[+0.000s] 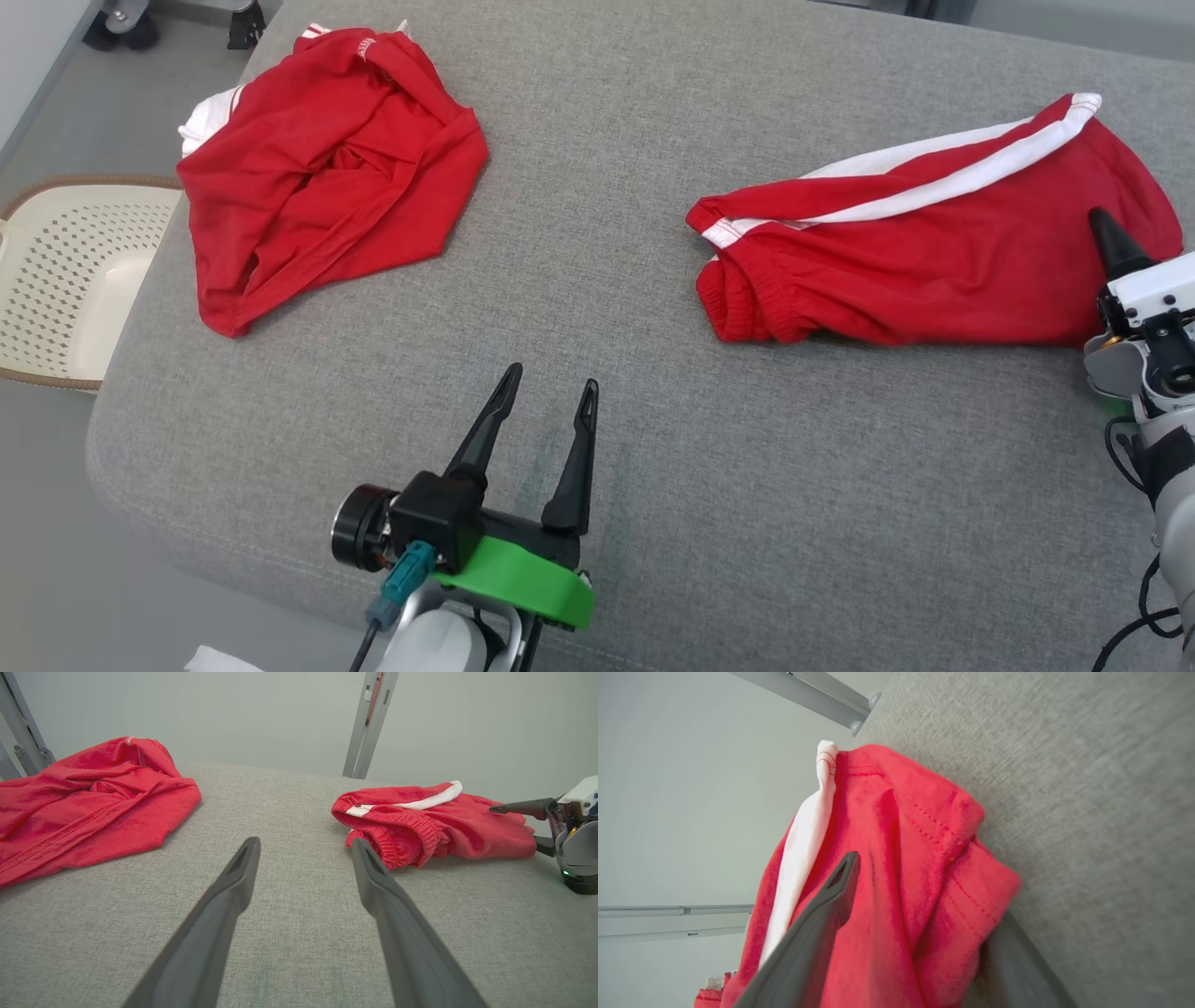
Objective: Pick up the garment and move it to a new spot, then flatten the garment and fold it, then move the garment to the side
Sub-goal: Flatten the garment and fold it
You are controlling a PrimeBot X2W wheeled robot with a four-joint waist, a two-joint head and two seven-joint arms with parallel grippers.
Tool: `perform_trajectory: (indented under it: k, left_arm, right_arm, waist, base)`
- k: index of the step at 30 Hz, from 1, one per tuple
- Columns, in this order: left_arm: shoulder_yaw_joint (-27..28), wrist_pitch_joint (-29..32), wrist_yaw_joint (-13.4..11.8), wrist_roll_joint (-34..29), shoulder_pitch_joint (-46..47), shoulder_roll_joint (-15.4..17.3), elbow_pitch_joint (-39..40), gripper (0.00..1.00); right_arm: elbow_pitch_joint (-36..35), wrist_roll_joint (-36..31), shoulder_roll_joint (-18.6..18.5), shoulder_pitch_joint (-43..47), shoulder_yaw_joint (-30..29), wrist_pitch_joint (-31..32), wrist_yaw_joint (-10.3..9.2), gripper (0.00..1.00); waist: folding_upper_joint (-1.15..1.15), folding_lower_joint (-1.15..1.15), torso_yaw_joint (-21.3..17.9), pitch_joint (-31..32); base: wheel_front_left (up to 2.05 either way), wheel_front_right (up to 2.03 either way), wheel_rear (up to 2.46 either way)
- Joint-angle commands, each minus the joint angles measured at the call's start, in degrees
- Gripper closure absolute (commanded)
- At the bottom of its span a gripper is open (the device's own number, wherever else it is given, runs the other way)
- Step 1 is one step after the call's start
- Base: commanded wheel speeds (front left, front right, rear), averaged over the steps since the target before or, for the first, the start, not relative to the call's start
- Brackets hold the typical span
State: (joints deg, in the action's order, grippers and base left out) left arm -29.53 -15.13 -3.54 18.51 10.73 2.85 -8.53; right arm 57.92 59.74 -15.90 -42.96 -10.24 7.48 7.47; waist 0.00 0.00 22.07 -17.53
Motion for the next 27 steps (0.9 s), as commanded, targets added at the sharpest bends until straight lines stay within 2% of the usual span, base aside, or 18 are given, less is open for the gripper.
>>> perform_trajectory:
  k: [1, 5, 6, 7, 8, 18, 27]
  left_arm:
    - [-0.01, -0.02, -0.48, 0.43, 0.99, 0.10, 0.14, 0.00]
    - [-0.34, -0.02, -0.66, 0.55, 1.36, 0.10, 0.13, 0.00]
    - [-0.43, -0.02, -0.67, 0.64, 1.49, 0.10, 0.12, 0.00]
    - [-0.48, -0.02, -0.72, 0.68, 1.51, 0.10, 0.11, 0.00]
    - [-0.56, -0.02, -0.85, 0.69, 1.54, 0.10, 0.11, 0.00]
    - [-0.38, -0.02, -0.76, 0.65, 1.95, 0.10, -0.42, 0.00]
    - [0.45, -0.02, -0.35, 0.16, 0.63, 0.11, -1.34, 0.00]
  right_arm:
    - [2.64, 0.31, 3.59, 1.41, 0.91, 0.94, 0.04, 0.00]
    - [3.53, 0.31, 2.96, 0.24, 1.01, 0.12, 0.04, 0.00]
    - [3.71, 0.39, 2.78, -0.04, 1.05, 0.01, 0.04, 0.45]
    - [3.74, 0.48, 2.71, -0.32, 1.09, 0.01, 0.04, 0.64]
    - [3.57, 0.56, 2.63, -0.61, 1.29, -0.02, 0.04, 1.00]
    - [1.08, 1.04, 1.33, 0.42, 3.31, -1.51, 0.02, 1.00]
    - [-2.76, 2.25, 0.45, 2.89, 4.24, -7.30, -0.02, 1.00]
  waist:
    - [0.00, 0.00, 0.23, -0.32]
    - [0.00, 0.00, 0.37, -0.67]
    - [0.00, 0.00, 0.37, -0.74]
    - [0.00, 0.00, 0.36, -0.78]
    - [0.00, 0.00, 0.34, -0.82]
    - [0.00, 0.00, -0.50, -0.24]
    - [0.00, 0.00, -2.14, 2.04]
  base:
    - [0.00, 0.00, 0.00]
    - [0.00, 0.00, 0.00]
    - [0.00, 0.00, 0.00]
    - [0.00, 0.00, 0.00]
    - [0.00, 0.00, 0.00]
    - [0.00, 0.00, 0.00]
    - [0.00, 0.00, 0.00]
